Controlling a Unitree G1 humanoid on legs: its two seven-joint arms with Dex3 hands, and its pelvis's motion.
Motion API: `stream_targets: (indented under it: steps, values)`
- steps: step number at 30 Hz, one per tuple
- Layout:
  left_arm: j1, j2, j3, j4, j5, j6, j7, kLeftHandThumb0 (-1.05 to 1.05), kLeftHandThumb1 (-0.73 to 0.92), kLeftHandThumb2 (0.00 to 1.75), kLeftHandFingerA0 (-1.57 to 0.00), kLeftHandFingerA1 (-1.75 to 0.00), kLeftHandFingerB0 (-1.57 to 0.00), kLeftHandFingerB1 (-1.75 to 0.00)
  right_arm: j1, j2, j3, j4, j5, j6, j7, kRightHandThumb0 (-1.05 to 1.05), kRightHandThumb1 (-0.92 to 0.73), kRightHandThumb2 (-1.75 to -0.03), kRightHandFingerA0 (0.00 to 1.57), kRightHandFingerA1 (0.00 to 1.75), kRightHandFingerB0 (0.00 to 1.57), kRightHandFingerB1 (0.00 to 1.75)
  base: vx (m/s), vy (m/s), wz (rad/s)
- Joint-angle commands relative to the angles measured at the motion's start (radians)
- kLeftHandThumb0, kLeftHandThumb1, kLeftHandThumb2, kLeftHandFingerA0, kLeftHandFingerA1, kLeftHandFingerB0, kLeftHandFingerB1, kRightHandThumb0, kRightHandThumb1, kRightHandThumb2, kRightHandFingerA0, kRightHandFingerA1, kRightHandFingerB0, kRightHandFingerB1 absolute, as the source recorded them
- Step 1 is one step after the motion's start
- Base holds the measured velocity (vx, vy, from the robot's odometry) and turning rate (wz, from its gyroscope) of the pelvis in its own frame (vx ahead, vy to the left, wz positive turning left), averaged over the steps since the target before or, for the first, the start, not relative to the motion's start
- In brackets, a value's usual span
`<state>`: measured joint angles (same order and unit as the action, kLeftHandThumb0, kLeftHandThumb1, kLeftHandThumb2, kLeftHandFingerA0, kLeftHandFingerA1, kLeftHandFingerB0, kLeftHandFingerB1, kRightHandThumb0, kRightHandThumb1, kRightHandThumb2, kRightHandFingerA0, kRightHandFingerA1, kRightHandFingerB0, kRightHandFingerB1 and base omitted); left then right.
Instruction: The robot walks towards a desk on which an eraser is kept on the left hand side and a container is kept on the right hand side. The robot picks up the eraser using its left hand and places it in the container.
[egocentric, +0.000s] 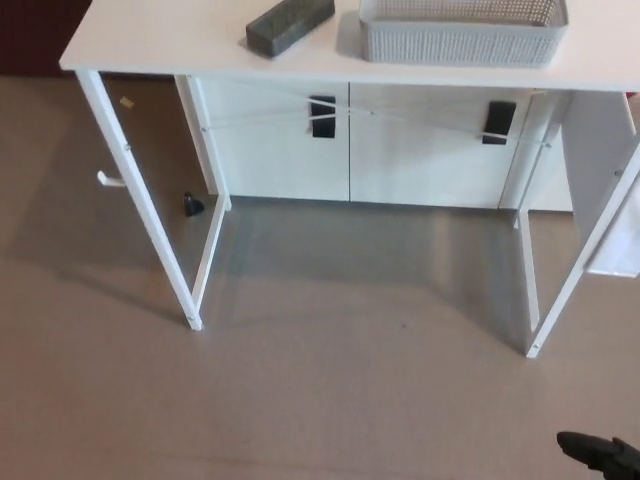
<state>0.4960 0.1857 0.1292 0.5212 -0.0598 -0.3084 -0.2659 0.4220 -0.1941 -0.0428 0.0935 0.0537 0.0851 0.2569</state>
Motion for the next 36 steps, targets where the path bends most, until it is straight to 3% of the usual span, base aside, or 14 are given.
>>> stream_targets:
  steps: [1,7,8,12,13,14,16,17,20,22,31,32,35,36]
  values:
    - [0.008,0.011,0.002,0.004,0.015,-0.049,0.016,-0.4,0.5,0.74,-0.56,-0.5,-0.45,-0.46,-0.001,-0.004,0.001,0.017,-0.012,-0.035,-0.007,-0.16,-0.44,-0.88,0.48,0.64,0.19,0.52,0.13,0.014,-0.09]
    - [-0.022,0.014,0.005,0.04,0.015,-0.057,0.021,-0.34,0.58,0.57,-0.63,-0.39,-0.5,-0.36,-0.021,0.003,-0.005,0.019,-0.006,-0.018,-0.008,-0.15,-0.43,-0.88,0.49,0.64,0.19,0.52,0.23,0.165,-0.06]
    - [-0.019,0.012,0.005,0.04,0.01,-0.053,0.019,-0.33,0.58,0.57,-0.63,-0.39,-0.5,-0.36,-0.016,0.003,-0.004,0.017,-0.01,-0.022,-0.01,-0.17,-0.61,-0.57,0.59,0.51,0.31,0.41,0.22,0.273,0.1]
    - [-0.016,0.014,0.003,0.048,0.014,-0.08,0.018,-0.31,0.59,0.58,-0.63,-0.4,-0.5,-0.36,-0.011,0.002,-0.001,0.005,-0.018,-0.021,-0.01,-0.16,-0.62,-0.57,0.59,0.51,0.3,0.41,0.22,0.037,0.06]
    - [-0.012,0.01,0.001,0.047,0.018,-0.085,0.024,-0.32,0.59,0.58,-0.63,-0.4,-0.51,-0.36,-0.016,-0.005,-0.002,0.008,-0.019,-0.02,-0.006,-0.17,-0.62,-0.57,0.58,0.5,0.29,0.41,0.22,-0.032,0.09]
    - [-0.024,0.012,-0.001,0.048,0.025,-0.084,0.031,-0.32,0.59,0.58,-0.64,-0.4,-0.51,-0.36,-0.028,-0.006,-0.003,0.01,-0.018,-0.015,-0.006,-0.14,-0.44,-0.88,0.5,0.65,0.19,0.52,0.19,-0.066,0.11]
    - [-0.029,0.012,0.0,0.056,0.018,-0.08,0.027,-0.41,0.5,0.75,-0.57,-0.51,-0.45,-0.47,-0.035,-0.009,-0.003,0.031,-0.023,-0.031,-0.005,-0.15,-0.43,-0.87,0.51,0.65,0.21,0.53,0.23,-0.103,0.1]
    - [-0.031,0.01,0.0,0.048,0.012,-0.067,0.023,-0.42,0.5,0.75,-0.57,-0.51,-0.45,-0.47,-0.04,-0.011,0.0,0.03,-0.032,-0.03,-0.01,-0.17,-0.61,-0.57,0.6,0.5,0.31,0.41,0.19,-0.156,0.1]
    - [-0.013,0.013,0.007,0.052,0.004,-0.068,0.019,-0.33,0.59,0.58,-0.63,-0.39,-0.5,-0.36,-0.03,0.001,0.011,0.026,-0.035,-0.032,-0.015,-0.18,-0.6,-0.57,0.6,0.52,0.33,0.42,0.29,-0.215,-0.13]
    - [-0.012,0.013,0.01,0.048,0.0,-0.062,0.016,-0.41,0.5,0.75,-0.56,-0.5,-0.45,-0.47,-0.035,0.002,0.013,0.027,-0.034,-0.03,-0.016,-0.18,-0.6,-0.57,0.6,0.51,0.31,0.42,0.31,-0.377,0.45]
    - [0.01,0.012,-0.002,0.037,0.018,-0.093,0.026,-0.35,0.57,0.57,-0.58,-0.38,-0.47,-0.35,-0.018,0.013,0.015,-0.001,-0.007,-0.002,-0.004,-0.2,-0.6,-0.57,0.57,0.52,0.29,0.4,0.26,-0.064,-0.04]
    - [0.022,0.01,0.001,0.035,0.013,-0.089,0.026,-0.38,0.57,0.57,-0.55,-0.38,-0.45,-0.34,0.006,0.014,0.025,-0.027,-0.011,0.02,-0.004,-0.18,-0.43,-0.88,0.46,0.63,0.18,0.51,0.23,0.124,-0.17]
    - [0.042,-0.004,0.006,0.033,-0.008,-0.09,0.012,-0.45,0.47,0.71,-0.44,-0.46,-0.39,-0.43,0.046,0.012,0.029,-0.054,-0.012,0.041,-0.011,-0.16,-0.42,-0.87,0.37,0.6,0.17,0.52,0.37,0.16,-0.08]
    - [0.045,-0.01,0.011,0.032,-0.02,-0.088,0.005,-0.38,0.56,0.58,-0.48,-0.36,-0.41,-0.34,0.052,0.016,0.023,-0.062,-0.01,0.059,-0.019,-0.15,-0.42,-0.87,0.35,0.6,0.19,0.53,0.6,0.121,-0.12]
